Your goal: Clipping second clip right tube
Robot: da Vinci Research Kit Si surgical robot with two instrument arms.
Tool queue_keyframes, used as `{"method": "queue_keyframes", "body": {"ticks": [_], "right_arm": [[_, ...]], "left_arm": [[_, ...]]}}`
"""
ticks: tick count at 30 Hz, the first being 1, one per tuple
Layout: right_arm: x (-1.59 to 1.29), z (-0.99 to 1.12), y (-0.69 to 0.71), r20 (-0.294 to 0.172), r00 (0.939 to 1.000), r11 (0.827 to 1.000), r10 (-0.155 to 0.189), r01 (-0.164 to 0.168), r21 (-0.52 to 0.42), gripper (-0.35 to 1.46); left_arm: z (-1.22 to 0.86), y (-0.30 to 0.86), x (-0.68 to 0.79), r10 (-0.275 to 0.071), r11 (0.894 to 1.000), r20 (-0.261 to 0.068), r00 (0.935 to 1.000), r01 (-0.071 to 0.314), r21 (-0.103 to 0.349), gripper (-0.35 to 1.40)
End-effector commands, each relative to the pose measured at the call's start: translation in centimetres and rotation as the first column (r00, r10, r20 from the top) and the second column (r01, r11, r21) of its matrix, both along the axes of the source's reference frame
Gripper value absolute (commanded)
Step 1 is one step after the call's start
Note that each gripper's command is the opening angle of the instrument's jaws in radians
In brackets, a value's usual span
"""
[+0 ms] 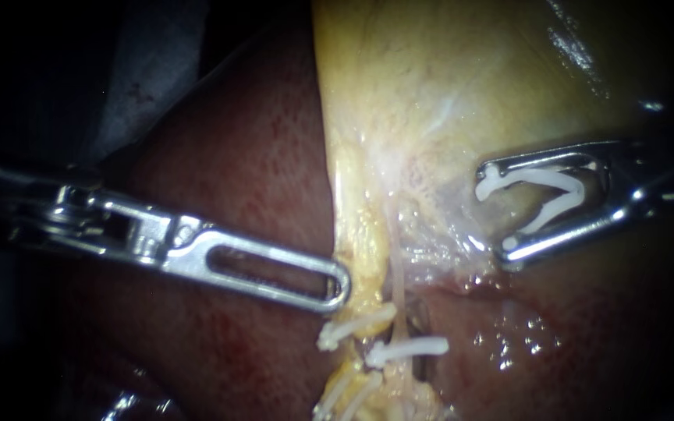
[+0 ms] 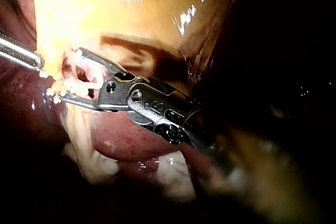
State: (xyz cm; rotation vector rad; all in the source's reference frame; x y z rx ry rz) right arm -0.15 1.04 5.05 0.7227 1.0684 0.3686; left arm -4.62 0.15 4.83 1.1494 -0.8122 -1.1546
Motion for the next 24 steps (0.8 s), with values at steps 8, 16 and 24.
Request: {"method": "queue_keyframes", "body": {"ticks": [8, 16, 24], "right_arm": [[0.02, 0.03, -0.06, 0.0, 1.0, 1.0, 0.0, 0.0, -0.004, 0.54], [0.1, 0.17, -0.28, 0.01, 0.9999, 1.0, 0.011, -0.011, -0.001, 0.53], [0.28, 0.4, -0.59, 0.017, 0.9999, 0.999, -0.004, 0.004, 0.042, 0.53]], "left_arm": [[-0.05, 0.03, 0.05, 0.003, 1.0, 0.004, 1.0, -0.003, 0.004, -0.35], [-0.23, 0.19, 0.22, -0.007, 1.0, 0.005, 1.0, 0.007, 0.01, -0.35], [-0.4, 0.32, 0.4, -0.025, 1.0, 0.002, 0.9997, 0.025, 0.014, -0.35]]}}
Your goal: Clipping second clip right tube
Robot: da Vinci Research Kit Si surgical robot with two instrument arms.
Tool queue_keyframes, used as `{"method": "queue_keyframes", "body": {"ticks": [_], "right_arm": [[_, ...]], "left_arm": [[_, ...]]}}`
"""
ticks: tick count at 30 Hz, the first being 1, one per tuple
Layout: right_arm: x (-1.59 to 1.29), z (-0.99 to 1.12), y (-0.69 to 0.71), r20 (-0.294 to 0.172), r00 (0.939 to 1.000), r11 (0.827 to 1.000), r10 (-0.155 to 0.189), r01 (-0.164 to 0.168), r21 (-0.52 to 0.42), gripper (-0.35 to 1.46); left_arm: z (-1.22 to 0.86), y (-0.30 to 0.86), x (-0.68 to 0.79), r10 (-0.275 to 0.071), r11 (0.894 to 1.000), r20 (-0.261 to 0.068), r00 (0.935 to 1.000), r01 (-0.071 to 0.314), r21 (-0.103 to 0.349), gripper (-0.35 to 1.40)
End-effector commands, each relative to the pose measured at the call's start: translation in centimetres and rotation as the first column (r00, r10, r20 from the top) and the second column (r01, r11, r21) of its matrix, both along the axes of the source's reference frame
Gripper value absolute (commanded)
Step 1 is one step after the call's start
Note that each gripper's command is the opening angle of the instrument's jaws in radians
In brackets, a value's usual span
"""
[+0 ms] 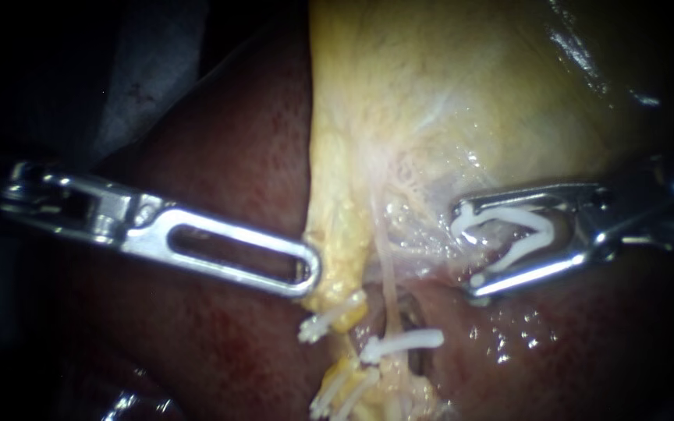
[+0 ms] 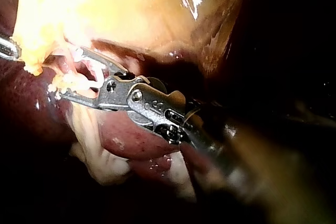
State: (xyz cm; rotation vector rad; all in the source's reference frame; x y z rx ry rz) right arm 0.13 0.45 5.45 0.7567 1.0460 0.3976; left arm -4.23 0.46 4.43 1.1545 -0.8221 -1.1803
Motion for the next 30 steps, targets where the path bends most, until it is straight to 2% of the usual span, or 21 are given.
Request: {"method": "queue_keyframes", "body": {"ticks": [1, 10, 16, 21, 30], "right_arm": [[0.02, 0.02, -0.03, 0.001, 1.0, 1.0, -0.002, 0.002, 0.002, 0.54], [0.16, 0.22, -0.28, 0.007, 0.9998, 0.999, -0.019, 0.018, 0.041, 0.53], [0.23, 0.38, -0.44, 0.013, 0.9997, 0.999, -0.02, 0.019, 0.049, 0.53], [0.28, 0.51, -0.51, 0.015, 0.9997, 0.999, -0.021, 0.02, 0.047, 0.53], [0.42, 0.63, -0.56, 0.018, 0.9995, 0.998, -0.026, 0.025, 0.056, 0.53]], "left_arm": [[-0.01, 0.01, 0.01, -0.003, 1.0, 0.0, 1.0, 0.003, 0.001, -0.35], [-0.14, 0.09, 0.11, -0.015, 1.0, -0.003, 0.9999, 0.015, 0.005, -0.35], [-0.2, 0.1, 0.13, -0.021, 1.0, -0.006, 0.9998, 0.021, 0.012, -0.35], [-0.25, 0.1, 0.14, -0.02, 1.0, -0.004, 0.9998, 0.02, 0.009, -0.35], [-0.29, 0.09, 0.14, -0.019, 1.0, -0.002, 0.9998, 0.019, 0.004, -0.35]]}}
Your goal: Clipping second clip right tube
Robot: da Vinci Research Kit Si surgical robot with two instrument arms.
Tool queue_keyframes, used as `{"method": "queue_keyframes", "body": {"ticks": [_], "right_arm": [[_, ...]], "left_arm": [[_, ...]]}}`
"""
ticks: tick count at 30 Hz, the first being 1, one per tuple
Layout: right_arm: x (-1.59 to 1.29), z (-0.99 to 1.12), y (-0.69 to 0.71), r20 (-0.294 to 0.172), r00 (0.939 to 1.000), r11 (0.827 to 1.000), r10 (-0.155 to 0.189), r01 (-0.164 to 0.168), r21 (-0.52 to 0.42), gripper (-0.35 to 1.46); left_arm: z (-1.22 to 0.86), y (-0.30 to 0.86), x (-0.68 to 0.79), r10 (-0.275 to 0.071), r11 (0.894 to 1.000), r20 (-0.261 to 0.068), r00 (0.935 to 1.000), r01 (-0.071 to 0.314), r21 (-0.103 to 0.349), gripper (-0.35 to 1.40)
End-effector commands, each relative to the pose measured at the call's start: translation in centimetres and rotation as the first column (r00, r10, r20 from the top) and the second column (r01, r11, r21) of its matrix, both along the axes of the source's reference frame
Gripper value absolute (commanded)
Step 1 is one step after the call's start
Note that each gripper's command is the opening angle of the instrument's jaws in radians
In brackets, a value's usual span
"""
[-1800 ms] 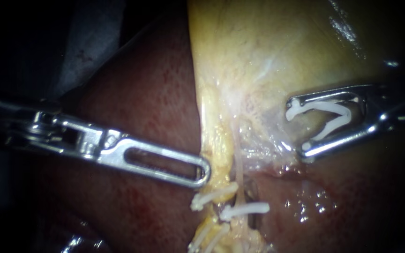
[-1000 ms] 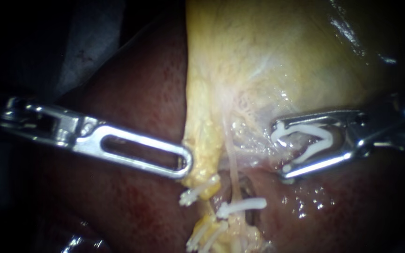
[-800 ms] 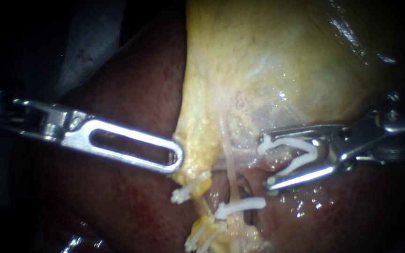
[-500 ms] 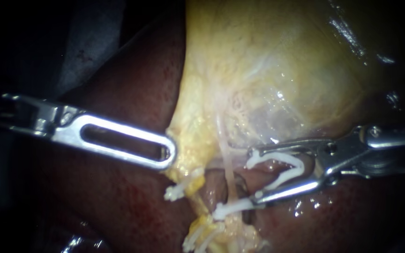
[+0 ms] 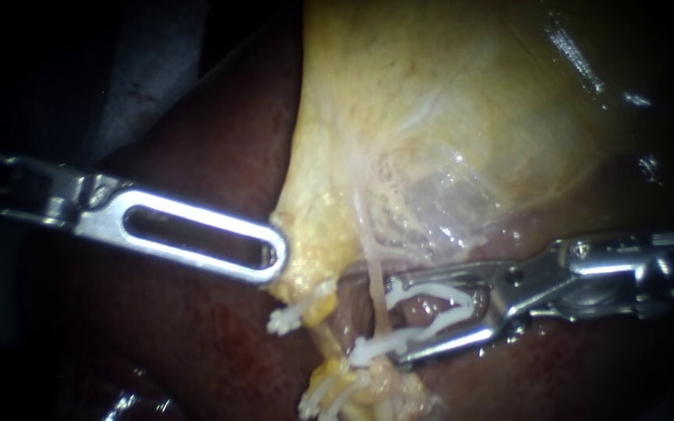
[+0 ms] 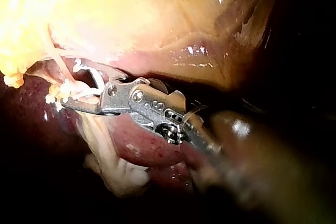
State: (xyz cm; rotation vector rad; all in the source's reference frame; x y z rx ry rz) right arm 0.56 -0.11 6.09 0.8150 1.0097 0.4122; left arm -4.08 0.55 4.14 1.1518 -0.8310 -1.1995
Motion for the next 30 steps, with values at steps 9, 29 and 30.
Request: {"method": "queue_keyframes", "body": {"ticks": [9, 29, 30], "right_arm": [[0.16, 0.01, 0.01, 0.017, 0.9997, 0.999, 0.015, -0.016, 0.031, 0.48], [0.14, 0.05, 0.08, 0.075, 0.9958, 0.986, 0.053, -0.064, 0.156, -0.35], [0.14, 0.05, 0.08, 0.075, 0.9958, 0.986, 0.053, -0.064, 0.156, -0.35]], "left_arm": [[0.0, 0.0, 0.0, 0.0, 1.0, -0.001, 1.0, 0.0, -0.001, -0.35], [0.0, -0.01, 0.0, 0.0, 1.0, -0.001, 1.0, 0.0, -0.001, -0.35], [0.0, -0.01, 0.0, 0.0, 1.0, -0.001, 1.0, 0.0, -0.001, -0.35]]}}
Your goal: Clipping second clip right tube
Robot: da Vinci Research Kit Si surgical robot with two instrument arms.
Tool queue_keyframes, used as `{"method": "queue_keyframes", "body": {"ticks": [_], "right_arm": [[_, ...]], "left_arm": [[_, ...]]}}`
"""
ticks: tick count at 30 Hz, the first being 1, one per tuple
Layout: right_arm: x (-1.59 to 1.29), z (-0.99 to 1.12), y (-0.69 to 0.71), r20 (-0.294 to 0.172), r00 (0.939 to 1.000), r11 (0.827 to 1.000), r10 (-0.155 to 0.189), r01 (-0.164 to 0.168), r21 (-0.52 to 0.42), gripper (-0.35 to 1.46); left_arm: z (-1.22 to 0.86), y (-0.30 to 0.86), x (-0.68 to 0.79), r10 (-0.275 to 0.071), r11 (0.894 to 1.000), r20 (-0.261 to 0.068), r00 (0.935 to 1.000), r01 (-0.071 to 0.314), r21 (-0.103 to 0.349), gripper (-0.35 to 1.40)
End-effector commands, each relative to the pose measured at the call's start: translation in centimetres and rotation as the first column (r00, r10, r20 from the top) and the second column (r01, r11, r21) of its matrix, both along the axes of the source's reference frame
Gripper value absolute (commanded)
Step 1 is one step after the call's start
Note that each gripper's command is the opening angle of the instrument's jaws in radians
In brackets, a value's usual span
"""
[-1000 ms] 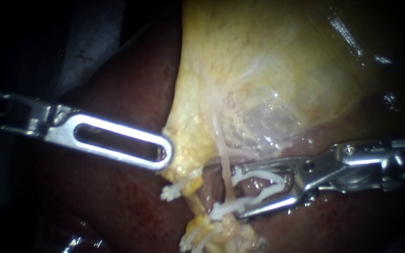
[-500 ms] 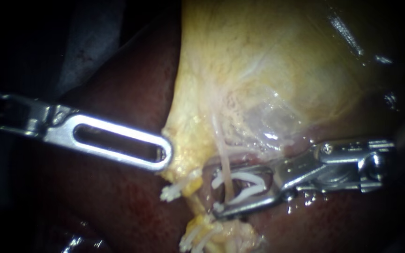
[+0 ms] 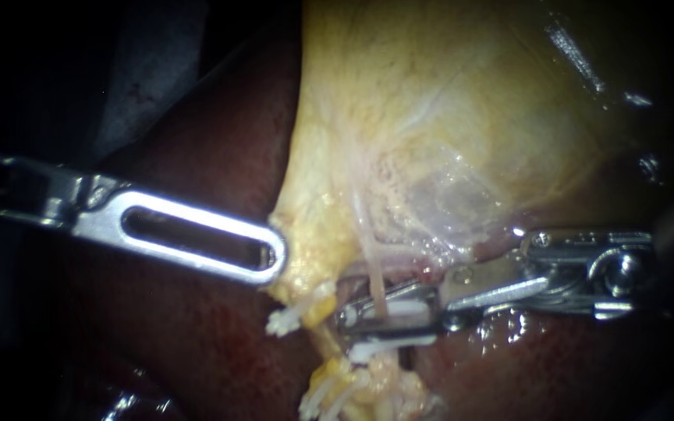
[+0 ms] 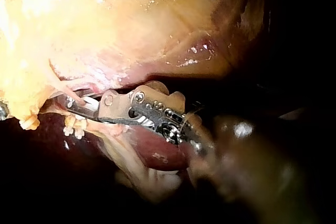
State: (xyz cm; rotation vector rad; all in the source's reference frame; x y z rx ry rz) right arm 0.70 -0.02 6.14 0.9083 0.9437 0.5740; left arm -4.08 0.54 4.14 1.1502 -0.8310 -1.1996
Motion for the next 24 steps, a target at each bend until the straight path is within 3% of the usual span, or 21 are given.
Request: {"method": "queue_keyframes", "body": {"ticks": [1, 24], "right_arm": [[0.0, 0.0, 0.0, -0.001, 1.0, 1.0, 0.0, 0.0, -0.001, -0.35], [-0.01, 0.01, -0.02, 0.001, 1.0, 1.0, 0.0, 0.0, 0.003, -0.35]], "left_arm": [[0.0, 0.0, 0.0, 0.0, 1.0, 0.0, 1.0, 0.0, 0.0, -0.35], [0.01, 0.0, -0.01, 0.0, 1.0, 0.0, 1.0, 0.0, 0.0, -0.35]]}}
